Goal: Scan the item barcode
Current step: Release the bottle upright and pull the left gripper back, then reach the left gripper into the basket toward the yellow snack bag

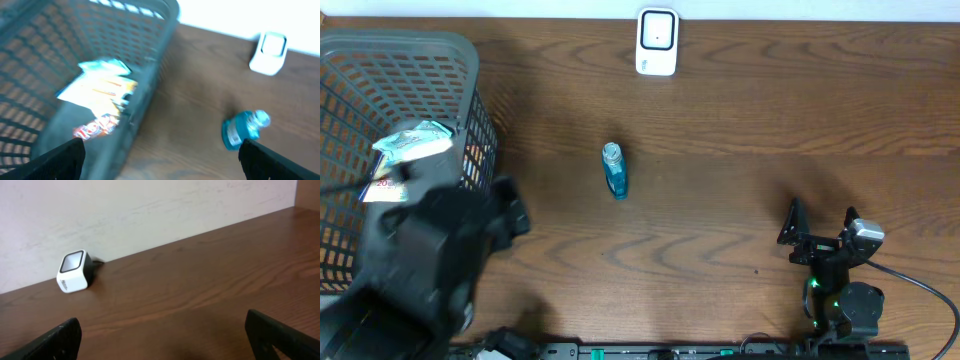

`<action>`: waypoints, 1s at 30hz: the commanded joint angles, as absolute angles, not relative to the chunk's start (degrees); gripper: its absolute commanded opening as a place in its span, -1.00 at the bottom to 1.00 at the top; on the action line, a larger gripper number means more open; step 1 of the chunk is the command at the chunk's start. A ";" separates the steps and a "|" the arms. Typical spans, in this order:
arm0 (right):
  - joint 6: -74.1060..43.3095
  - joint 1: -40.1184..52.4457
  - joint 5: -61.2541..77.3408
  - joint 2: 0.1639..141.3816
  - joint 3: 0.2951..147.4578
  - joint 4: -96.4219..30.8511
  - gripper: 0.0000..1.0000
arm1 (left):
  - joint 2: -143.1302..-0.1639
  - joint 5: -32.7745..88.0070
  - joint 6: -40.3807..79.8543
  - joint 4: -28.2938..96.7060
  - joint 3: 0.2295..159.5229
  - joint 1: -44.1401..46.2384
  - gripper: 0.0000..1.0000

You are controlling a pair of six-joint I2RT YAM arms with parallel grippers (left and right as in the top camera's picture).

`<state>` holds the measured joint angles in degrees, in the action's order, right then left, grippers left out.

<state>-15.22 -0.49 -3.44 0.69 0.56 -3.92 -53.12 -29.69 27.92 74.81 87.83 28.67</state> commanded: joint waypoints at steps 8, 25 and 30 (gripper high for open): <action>-14.50 0.38 -3.95 0.38 0.32 -3.90 0.99 | -46.19 -35.38 49.91 76.25 88.05 28.69 0.96; -14.50 0.38 -3.95 0.38 0.32 -3.90 0.98 | -46.41 -35.18 62.46 74.96 88.05 28.69 0.96; -14.50 0.38 -3.95 0.38 0.32 -3.90 0.99 | -46.41 -35.24 61.71 74.96 88.03 28.69 0.96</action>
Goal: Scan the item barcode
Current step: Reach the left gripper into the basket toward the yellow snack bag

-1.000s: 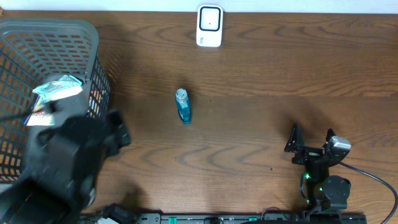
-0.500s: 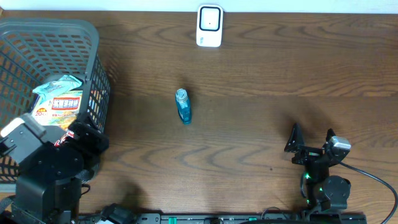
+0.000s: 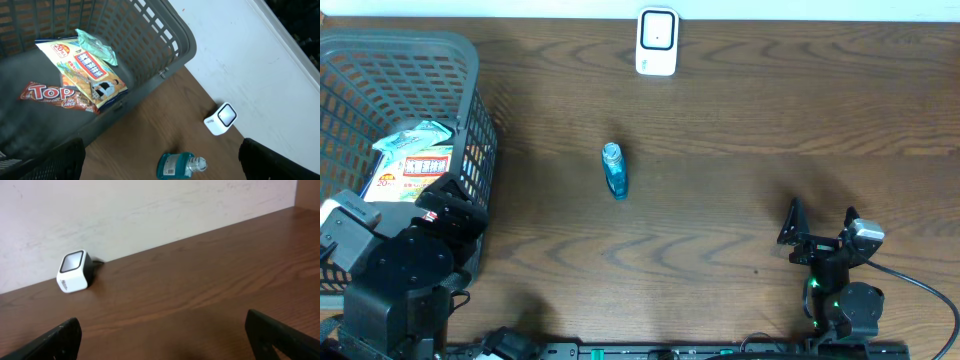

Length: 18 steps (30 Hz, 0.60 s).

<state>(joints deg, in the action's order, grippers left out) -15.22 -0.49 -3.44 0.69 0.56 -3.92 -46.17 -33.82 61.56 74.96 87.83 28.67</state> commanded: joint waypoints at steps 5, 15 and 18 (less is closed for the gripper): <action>-14.50 0.38 -3.95 0.38 0.32 -3.90 0.98 | -46.39 -37.01 61.39 74.96 88.03 28.69 0.96; -14.50 0.40 -3.95 0.38 0.32 -3.90 0.99 | -46.33 -51.13 61.39 73.89 88.71 28.69 0.96; -14.50 0.40 -3.95 0.38 0.32 -3.90 0.98 | -46.33 -56.34 61.41 73.89 89.23 28.69 0.95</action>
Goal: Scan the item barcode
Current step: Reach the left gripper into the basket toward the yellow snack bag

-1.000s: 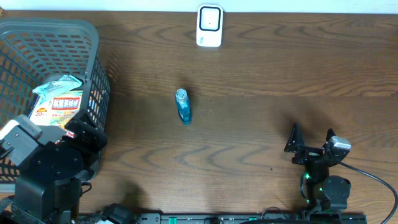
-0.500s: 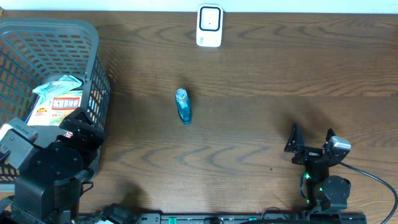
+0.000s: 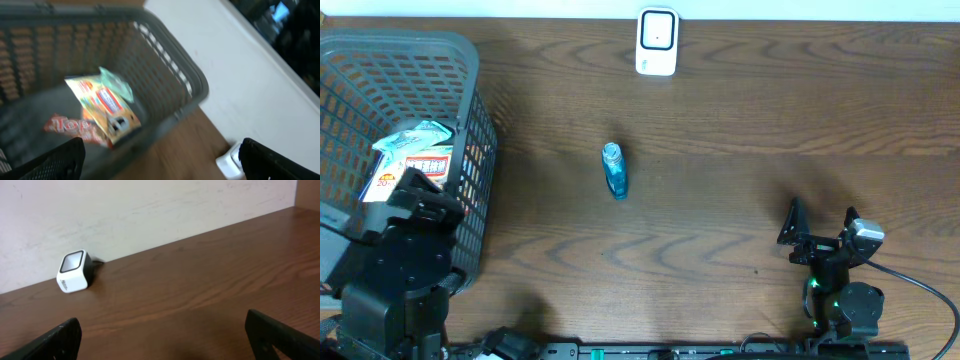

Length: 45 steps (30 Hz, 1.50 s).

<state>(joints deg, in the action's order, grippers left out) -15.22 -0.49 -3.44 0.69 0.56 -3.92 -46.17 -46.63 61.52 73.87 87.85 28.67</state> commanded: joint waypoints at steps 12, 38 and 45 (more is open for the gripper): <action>-14.50 0.40 -3.95 0.38 0.32 -3.90 0.98 | -46.33 -65.23 61.80 73.89 89.23 25.76 0.96; -14.50 0.40 -3.95 0.38 0.32 -3.90 0.99 | -52.88 -56.95 70.22 78.72 89.10 2.31 0.96; -14.50 0.40 -3.95 0.38 0.32 -3.90 0.98 | -56.58 -49.56 70.76 79.26 89.10 -6.90 0.96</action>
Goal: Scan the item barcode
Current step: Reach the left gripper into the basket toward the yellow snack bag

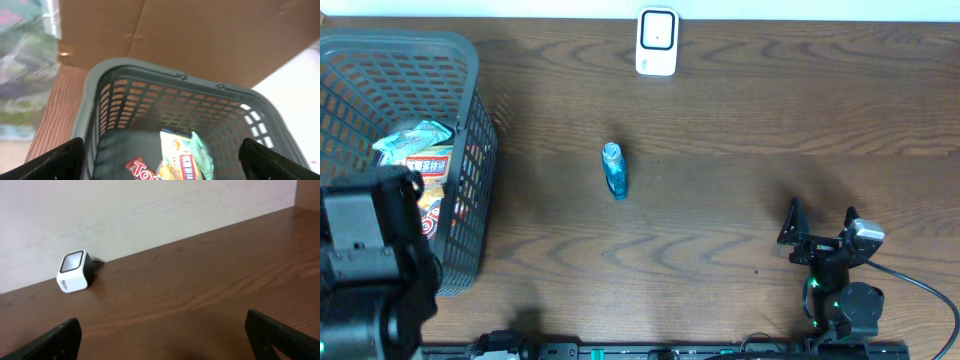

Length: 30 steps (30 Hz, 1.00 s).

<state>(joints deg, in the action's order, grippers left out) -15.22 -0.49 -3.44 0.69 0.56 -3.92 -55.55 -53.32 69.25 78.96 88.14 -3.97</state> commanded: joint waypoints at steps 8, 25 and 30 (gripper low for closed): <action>-14.50 0.40 -3.95 0.38 0.32 -3.90 0.98 | -59.75 -40.05 70.57 79.20 89.10 -17.52 0.96; -14.50 0.40 -3.95 0.38 0.32 -3.90 0.99 | -68.53 -21.39 64.34 79.31 89.06 -29.98 0.96; -14.50 0.40 -3.95 0.38 0.32 -3.90 0.98 | -69.12 -17.98 64.29 79.75 88.38 -35.31 0.96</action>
<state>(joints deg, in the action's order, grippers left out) -15.22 -0.49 -3.44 0.69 0.56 -3.92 -68.93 -20.78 64.60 79.24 88.14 -33.21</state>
